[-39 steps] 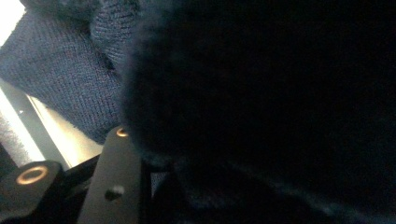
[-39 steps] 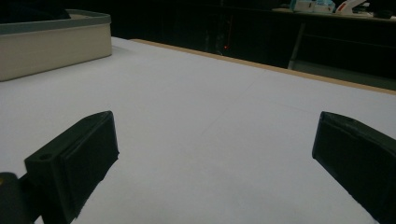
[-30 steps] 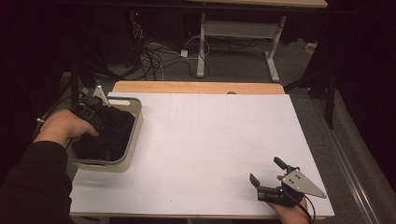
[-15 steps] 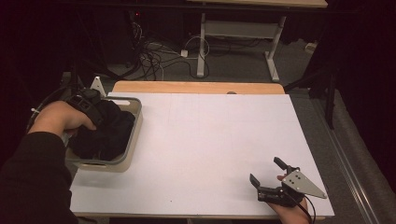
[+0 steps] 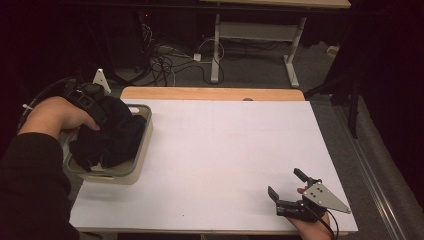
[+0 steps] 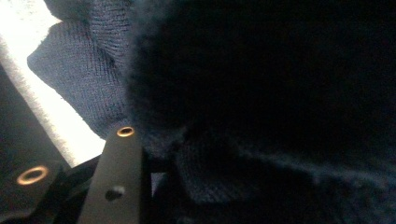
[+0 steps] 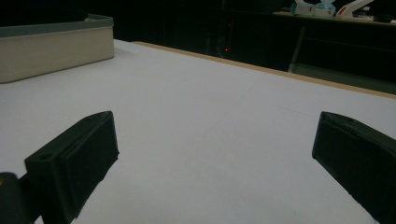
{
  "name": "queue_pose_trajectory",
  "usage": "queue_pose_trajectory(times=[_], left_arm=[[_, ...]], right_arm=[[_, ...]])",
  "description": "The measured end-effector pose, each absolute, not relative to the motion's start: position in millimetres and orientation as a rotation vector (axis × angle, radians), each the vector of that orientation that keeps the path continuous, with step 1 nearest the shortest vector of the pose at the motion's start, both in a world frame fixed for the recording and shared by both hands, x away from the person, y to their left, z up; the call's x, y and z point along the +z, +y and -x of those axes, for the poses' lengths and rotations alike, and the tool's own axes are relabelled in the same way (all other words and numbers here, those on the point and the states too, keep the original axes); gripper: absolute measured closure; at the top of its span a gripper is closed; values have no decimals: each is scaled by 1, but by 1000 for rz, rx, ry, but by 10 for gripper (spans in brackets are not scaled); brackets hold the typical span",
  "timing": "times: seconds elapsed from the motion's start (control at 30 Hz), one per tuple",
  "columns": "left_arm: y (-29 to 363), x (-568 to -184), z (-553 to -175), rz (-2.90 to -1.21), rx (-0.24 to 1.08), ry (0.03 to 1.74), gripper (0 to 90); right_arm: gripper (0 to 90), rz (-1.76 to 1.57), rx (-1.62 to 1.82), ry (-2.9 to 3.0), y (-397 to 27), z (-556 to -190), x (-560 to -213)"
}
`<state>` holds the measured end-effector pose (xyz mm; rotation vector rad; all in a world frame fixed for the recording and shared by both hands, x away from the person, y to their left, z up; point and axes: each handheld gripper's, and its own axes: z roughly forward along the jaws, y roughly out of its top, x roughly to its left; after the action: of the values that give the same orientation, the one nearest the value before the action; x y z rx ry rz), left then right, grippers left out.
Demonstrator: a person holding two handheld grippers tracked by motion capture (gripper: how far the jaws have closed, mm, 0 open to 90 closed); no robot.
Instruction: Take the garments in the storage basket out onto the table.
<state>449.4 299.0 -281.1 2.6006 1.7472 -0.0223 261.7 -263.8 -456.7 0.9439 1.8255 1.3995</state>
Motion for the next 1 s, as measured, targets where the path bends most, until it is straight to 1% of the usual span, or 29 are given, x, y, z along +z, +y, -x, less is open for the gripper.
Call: queue_pose_trajectory(times=[0.13, 0.43, 0.6, 0.87, 1.0], left_arm=[[296, -268, -447, -2604, 2, 1746, 548], [288, -252, -442, -2614, 31, 1754, 549], [284, -242, -439, -2602, 74, 1760, 548], [274, -231, -433, -2605, 76, 1732, 549], [268, -226, -431, -2608, 57, 1709, 550]], right_arm=[[10, -943, 1400, 1826, -264, -262, -457], [10, -943, 1405, 1824, -264, -261, -456], [10, -940, 1408, 1822, -264, -261, -456], [10, -941, 1410, 1825, -263, -261, -456], [10, -942, 1415, 1826, -262, -261, -456]])
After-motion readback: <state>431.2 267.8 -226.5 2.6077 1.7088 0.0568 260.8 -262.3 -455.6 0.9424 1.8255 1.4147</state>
